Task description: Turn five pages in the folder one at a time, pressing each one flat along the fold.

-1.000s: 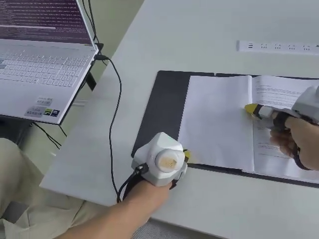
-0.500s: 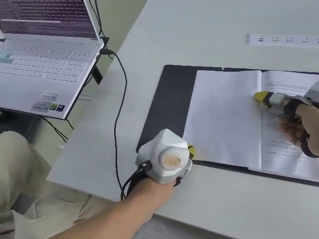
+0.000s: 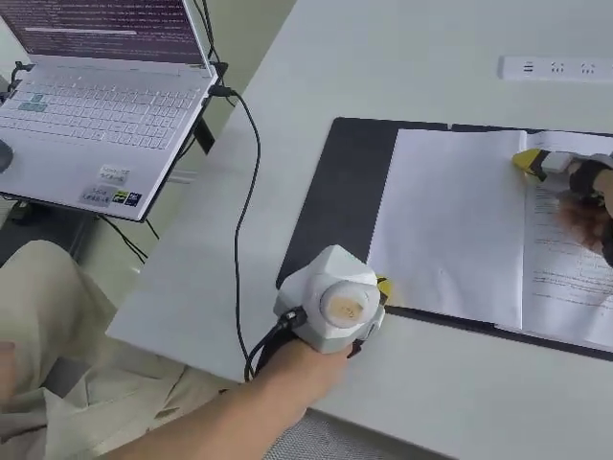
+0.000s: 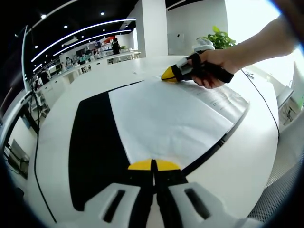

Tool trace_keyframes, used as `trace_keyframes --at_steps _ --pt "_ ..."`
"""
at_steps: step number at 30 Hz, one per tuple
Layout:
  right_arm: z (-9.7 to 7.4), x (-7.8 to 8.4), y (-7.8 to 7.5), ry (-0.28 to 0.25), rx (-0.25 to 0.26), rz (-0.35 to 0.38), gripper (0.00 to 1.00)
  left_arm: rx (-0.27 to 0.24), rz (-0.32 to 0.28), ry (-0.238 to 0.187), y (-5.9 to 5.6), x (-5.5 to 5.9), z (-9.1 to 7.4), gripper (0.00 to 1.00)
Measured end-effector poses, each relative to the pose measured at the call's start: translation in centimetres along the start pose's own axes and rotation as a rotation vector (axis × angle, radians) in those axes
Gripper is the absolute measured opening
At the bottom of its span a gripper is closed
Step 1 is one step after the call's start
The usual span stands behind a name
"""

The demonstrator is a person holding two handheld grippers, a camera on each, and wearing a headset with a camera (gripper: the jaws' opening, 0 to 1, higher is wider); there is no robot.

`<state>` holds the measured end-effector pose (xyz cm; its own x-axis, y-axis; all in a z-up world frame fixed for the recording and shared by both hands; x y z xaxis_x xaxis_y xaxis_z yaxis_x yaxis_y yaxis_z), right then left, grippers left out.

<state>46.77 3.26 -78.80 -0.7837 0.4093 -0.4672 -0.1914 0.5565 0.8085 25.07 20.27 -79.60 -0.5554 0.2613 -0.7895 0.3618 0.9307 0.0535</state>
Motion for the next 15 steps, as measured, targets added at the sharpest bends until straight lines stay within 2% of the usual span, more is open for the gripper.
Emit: trace_keyframes --at_steps 15 --pt "2.0 -2.3 -0.6 -0.068 -0.007 0.071 0.00 -0.001 0.001 -0.001 0.0 0.1 0.0 0.00"
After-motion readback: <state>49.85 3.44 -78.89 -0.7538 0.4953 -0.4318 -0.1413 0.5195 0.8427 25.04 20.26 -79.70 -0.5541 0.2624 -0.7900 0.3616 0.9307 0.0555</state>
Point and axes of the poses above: the centre of the closed fingertips' face, and the gripper's own axes: z roughly forward along the fingers, y roughly to its left, x roughly out of its underside, the point moved 4 cm from there along -z, roughly backward along the fingers, and after that the axes turned 3 degrees about -x, right-handed, at the moved point
